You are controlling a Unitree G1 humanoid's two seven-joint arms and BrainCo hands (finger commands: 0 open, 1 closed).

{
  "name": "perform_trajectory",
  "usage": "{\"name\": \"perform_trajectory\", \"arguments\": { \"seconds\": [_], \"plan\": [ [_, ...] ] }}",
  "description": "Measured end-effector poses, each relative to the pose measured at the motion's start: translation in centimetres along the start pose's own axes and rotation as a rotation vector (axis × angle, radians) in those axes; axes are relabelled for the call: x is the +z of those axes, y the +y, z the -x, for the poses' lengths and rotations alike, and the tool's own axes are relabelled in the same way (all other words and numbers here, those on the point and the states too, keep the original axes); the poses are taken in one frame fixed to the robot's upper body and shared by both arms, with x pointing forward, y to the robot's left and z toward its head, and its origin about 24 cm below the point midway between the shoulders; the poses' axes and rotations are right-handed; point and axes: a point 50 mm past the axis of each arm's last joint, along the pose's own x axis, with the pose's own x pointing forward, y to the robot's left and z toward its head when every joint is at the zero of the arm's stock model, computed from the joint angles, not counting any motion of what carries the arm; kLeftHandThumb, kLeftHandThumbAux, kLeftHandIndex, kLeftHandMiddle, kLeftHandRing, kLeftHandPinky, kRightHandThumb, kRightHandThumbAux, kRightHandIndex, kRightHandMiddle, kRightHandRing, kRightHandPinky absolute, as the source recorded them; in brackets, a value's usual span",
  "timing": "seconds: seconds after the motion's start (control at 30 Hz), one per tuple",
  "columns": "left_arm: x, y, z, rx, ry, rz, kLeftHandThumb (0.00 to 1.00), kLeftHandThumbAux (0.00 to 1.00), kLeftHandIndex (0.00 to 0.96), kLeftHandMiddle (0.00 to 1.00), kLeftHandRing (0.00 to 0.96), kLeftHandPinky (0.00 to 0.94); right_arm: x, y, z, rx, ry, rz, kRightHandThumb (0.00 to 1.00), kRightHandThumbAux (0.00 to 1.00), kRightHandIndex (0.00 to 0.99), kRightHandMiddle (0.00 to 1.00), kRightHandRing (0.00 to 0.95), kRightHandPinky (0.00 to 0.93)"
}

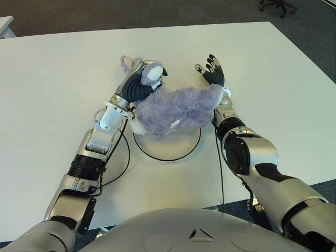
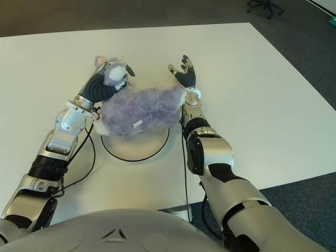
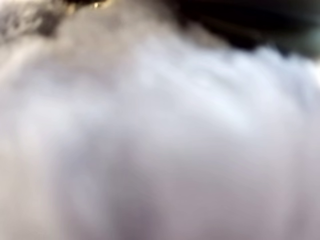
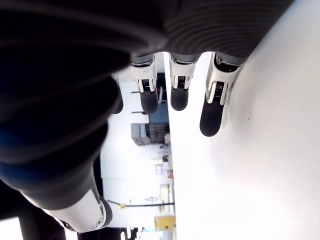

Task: Put the doll into the plate.

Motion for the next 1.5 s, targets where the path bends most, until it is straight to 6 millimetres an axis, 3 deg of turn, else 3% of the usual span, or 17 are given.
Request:
{"name": "perform_trajectory", "arguments": {
  "seconds": [0.27, 0.63, 1.5],
  "plan": [
    [-0.01, -0.07, 0.09, -0.002, -0.017, 0.005, 0.369, 0.526, 0.164, 0.322, 0.362, 0.379, 0.00, 0.02, 0.00, -0.001, 0.000, 0.004, 0.331, 0.795, 0.054, 0.012, 0.000, 0.000],
    [-0.01, -0.06, 0.08, -0.003, -0.018, 0.007, 0.411, 0.552, 0.104, 0.260, 0.262, 0.233, -0.01, 0.00, 0.01, -0.003, 0.000, 0.000, 0.420, 0.775, 0.072, 0.012, 0.000, 0.000],
    [-0.22, -0.03, -0.08, -0.007, -0.017, 0.004, 0.342, 0.525, 0.068, 0.208, 0.201, 0.183, -0.02, 0.03, 0.01, -0.003, 0.001, -0.001, 0.391, 0.785, 0.057, 0.022, 0.000, 0.000]
  ]
}}
